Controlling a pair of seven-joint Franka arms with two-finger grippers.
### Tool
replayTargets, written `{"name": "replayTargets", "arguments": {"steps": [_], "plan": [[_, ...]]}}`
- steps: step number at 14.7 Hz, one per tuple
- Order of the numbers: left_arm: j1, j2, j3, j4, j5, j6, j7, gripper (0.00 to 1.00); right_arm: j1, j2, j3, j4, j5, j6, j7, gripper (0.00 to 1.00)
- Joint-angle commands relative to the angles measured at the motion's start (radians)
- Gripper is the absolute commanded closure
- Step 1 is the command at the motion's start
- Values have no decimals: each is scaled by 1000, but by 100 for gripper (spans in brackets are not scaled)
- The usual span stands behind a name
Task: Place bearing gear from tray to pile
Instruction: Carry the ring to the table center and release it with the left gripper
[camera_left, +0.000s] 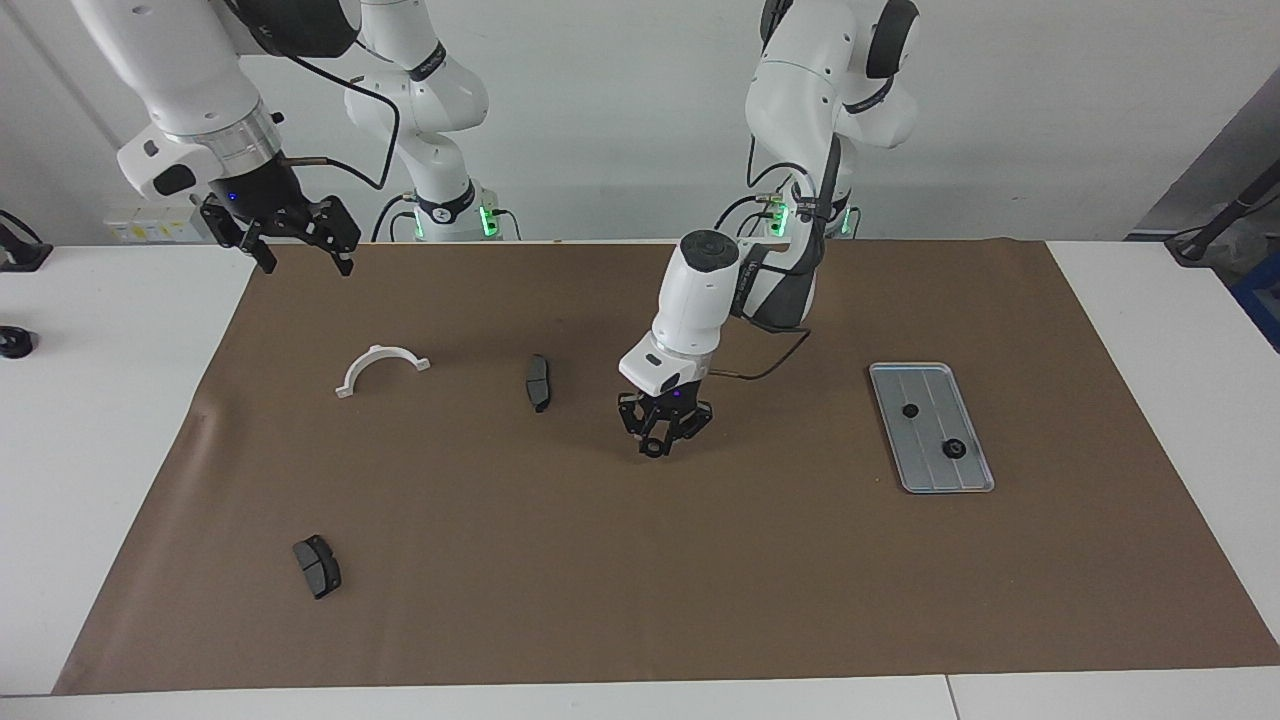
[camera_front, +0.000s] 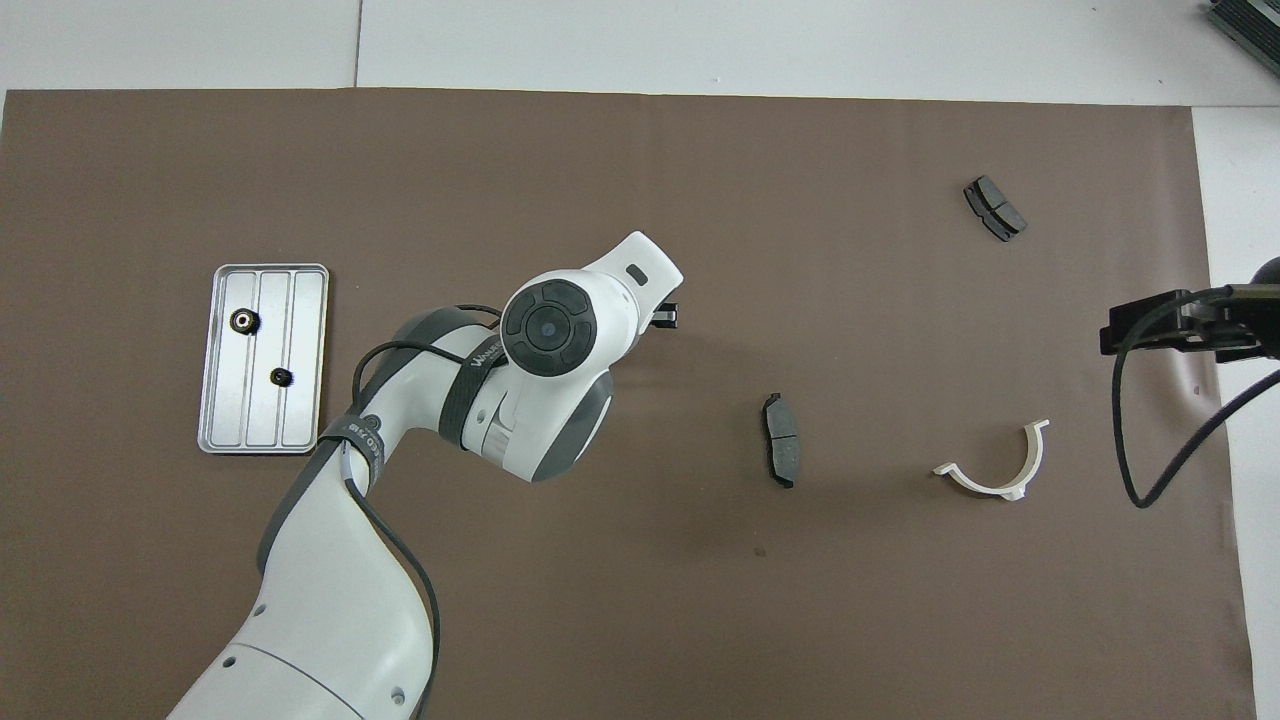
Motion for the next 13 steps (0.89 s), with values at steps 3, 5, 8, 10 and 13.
{"name": "replayTargets", "arguments": {"steps": [3,5,8,10,13], "plan": [[-12,3,11,-21,2,39,-18,0,-2,-10,-1,-3,17,-9,-3,0],[-5,1,12,-12,2,30,-21,0,-2,-10,-1,-3,17,-9,-3,0],[4,-43,26,-24,2,-9,-21,0,-2,-10,-1,-3,17,-9,-3,0],[53,-106,32,-29,9,-120,1,0,-2,-10,-1,-3,17,-9,-3,0],[138,-198,32,-63,10,-235,105,0,-2,-10,-1,-3,15,-9,-3,0]]}}
